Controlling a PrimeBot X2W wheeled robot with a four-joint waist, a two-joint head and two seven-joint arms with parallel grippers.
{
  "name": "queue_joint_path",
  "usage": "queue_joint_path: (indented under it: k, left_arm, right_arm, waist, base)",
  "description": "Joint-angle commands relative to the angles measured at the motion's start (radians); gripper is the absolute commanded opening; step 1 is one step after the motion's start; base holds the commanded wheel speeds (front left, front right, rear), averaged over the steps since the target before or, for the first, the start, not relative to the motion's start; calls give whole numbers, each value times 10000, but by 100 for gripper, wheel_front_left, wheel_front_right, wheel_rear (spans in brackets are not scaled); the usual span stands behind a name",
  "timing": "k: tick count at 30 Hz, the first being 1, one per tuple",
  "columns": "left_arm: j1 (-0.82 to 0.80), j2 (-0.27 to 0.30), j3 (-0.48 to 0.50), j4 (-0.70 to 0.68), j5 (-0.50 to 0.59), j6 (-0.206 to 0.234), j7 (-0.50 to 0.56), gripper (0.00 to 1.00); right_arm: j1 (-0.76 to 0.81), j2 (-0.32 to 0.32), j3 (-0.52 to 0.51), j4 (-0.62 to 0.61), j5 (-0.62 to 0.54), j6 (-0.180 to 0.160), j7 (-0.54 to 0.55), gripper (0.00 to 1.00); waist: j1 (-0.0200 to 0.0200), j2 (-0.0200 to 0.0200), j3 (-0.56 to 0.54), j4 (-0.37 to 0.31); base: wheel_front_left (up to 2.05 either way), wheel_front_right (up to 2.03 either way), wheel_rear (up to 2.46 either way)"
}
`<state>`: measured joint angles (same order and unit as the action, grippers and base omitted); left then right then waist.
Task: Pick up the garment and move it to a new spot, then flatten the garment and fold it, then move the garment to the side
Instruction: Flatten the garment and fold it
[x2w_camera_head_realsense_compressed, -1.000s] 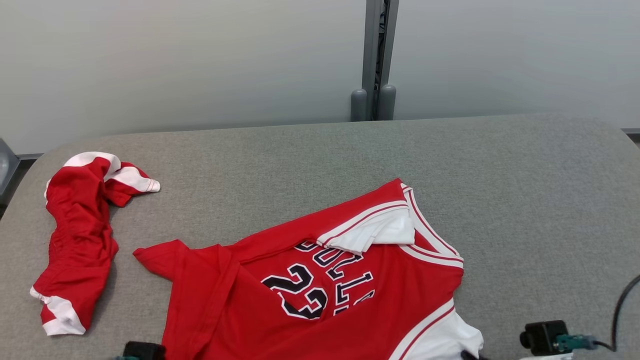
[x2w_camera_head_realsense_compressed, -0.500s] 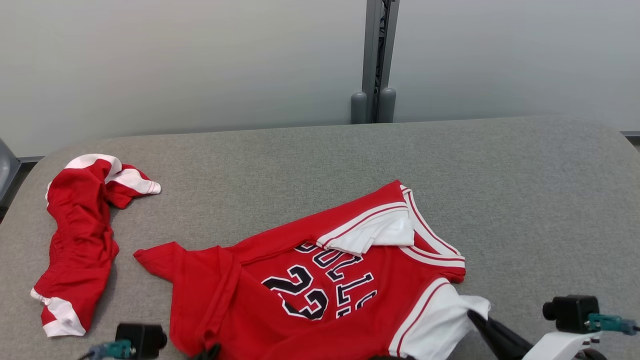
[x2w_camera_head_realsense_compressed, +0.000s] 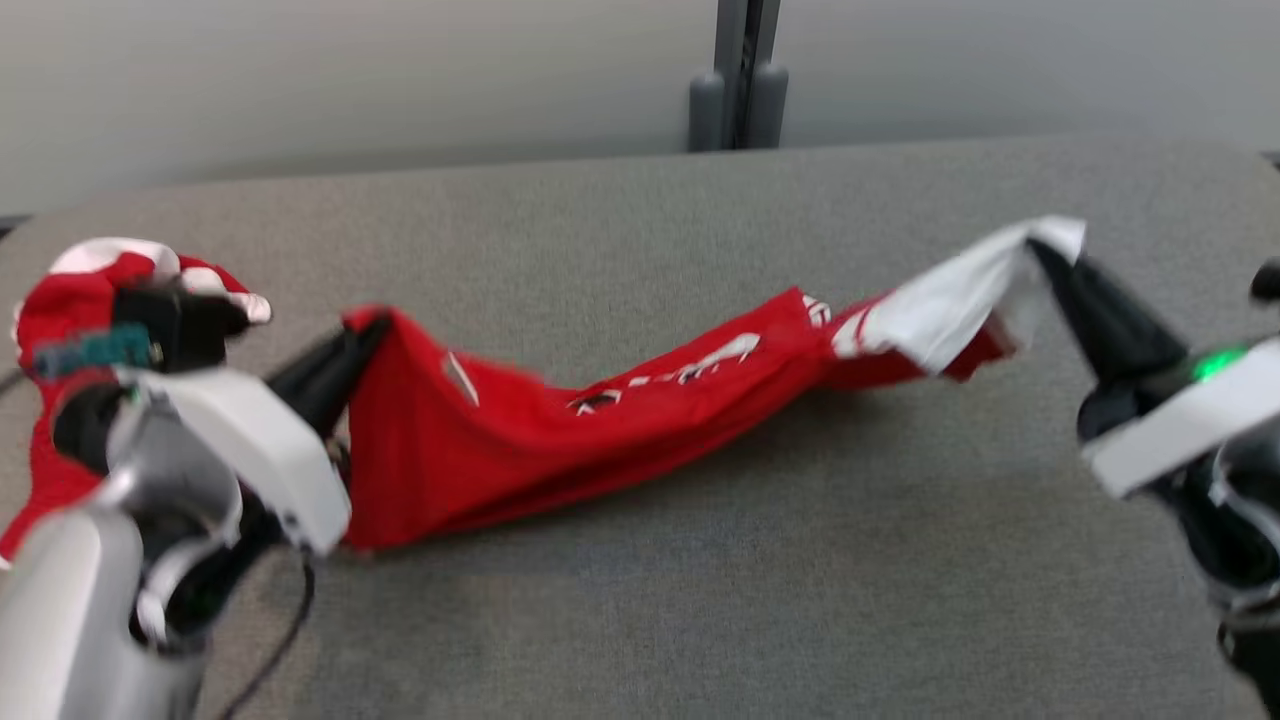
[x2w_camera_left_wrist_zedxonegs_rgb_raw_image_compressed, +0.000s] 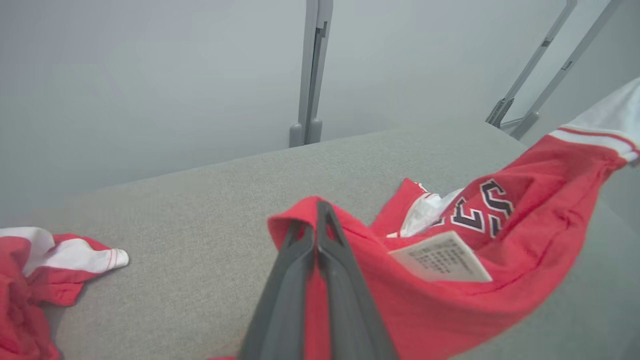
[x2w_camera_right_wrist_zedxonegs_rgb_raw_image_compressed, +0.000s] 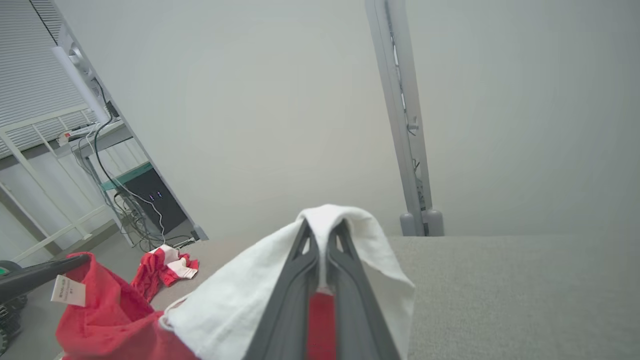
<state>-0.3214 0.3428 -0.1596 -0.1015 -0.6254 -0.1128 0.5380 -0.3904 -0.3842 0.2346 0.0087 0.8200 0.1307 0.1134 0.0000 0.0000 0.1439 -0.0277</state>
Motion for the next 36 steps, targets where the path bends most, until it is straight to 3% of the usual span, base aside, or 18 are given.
queue_joint_path:
  k: [1, 10, 19, 26, 32, 36]
  left_arm:
    - [-455, 94, -29, 152, 26, -37, 30, 0]
    - [-5152, 124, -586, 2792, -373, -179, 223, 0]
    - [-9663, 278, -1029, 5552, -377, -180, 59, 0]
    - [-12573, -30, -1300, 7578, 215, -181, -1110, 0]
    - [-14172, -523, -1557, 9202, 451, -181, -2075, 0]
    - [-14940, -546, -1852, 10043, 345, -175, -2628, 0]
  right_arm:
    - [-386, -131, -12, 65, 121, 5, -112, 0]
    - [-4844, -865, 1004, 1673, 353, 3, -870, 0]
    - [-9219, -1105, 2116, 3935, 608, 3, -1544, 0]
    - [-12138, -1140, 2504, 5804, 634, 3, -2284, 0]
    - [-13897, -1157, 3136, 6975, 548, 2, -2788, 0]
    - [-14643, -1238, 3674, 7390, 187, 2, -3395, 0]
  waist:
    - [0, 0, 742, -67]
    - [0, 0, 2429, -383]
    - [0, 0, 3954, -702]
    - [0, 0, 4683, -758]
    - [0, 0, 4920, -652]
    - [0, 0, 5103, -663]
  base:
    - [0, 0, 0]
    - [0, 0, 0]
    - [0, 0, 0]
    - [0, 0, 0]
    - [0, 0, 0]
    - [0, 0, 0]
